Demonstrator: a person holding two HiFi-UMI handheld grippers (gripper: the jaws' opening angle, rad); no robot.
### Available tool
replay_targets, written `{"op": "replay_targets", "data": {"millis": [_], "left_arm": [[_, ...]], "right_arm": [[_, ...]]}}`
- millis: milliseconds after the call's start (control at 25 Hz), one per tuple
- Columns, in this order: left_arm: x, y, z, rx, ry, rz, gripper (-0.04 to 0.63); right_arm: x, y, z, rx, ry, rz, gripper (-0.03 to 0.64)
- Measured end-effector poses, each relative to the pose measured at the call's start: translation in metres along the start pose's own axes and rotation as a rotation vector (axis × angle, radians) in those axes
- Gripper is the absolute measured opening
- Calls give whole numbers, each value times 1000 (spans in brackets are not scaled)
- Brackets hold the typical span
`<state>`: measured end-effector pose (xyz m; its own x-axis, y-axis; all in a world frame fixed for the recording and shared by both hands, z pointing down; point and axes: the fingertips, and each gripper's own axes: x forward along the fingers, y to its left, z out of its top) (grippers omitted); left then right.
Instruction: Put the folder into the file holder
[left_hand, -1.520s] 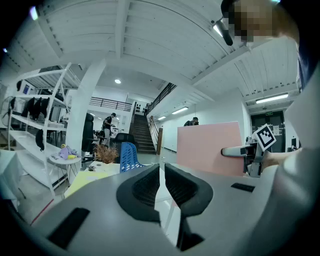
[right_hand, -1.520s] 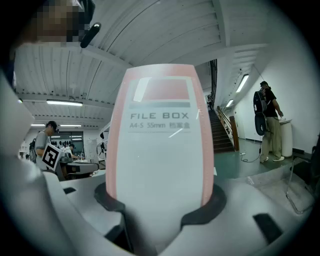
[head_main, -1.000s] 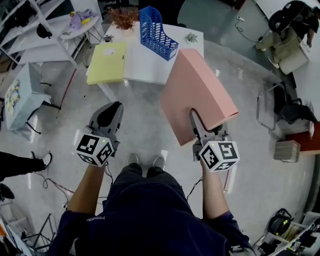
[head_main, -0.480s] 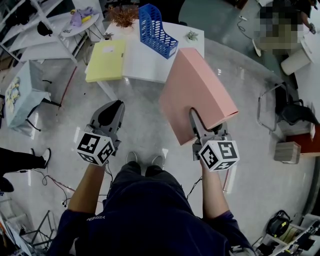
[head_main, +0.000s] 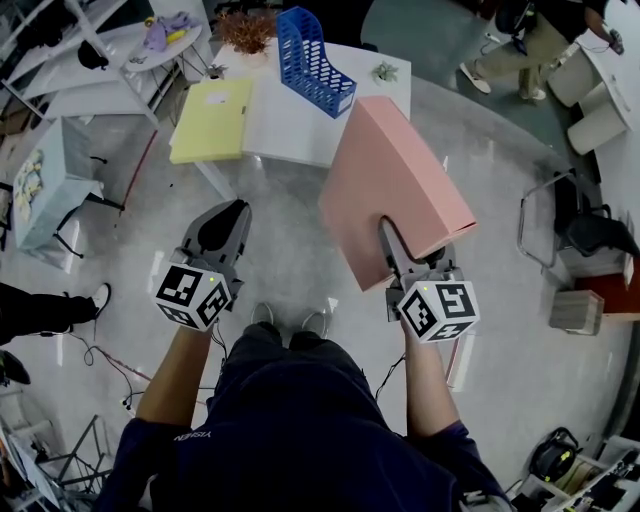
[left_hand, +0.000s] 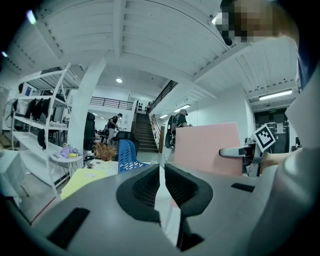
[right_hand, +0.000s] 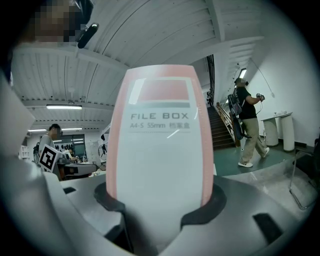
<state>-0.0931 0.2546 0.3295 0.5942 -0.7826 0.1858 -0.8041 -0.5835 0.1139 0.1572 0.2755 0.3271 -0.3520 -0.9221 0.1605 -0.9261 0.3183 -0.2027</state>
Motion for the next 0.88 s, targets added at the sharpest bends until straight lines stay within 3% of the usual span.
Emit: {"op": "replay_targets", "data": {"millis": [880], "left_arm": [[27,16,11,-9,-30,5,55]], "right_arm": [[23,-14,10,-18,2,2,279]]}}
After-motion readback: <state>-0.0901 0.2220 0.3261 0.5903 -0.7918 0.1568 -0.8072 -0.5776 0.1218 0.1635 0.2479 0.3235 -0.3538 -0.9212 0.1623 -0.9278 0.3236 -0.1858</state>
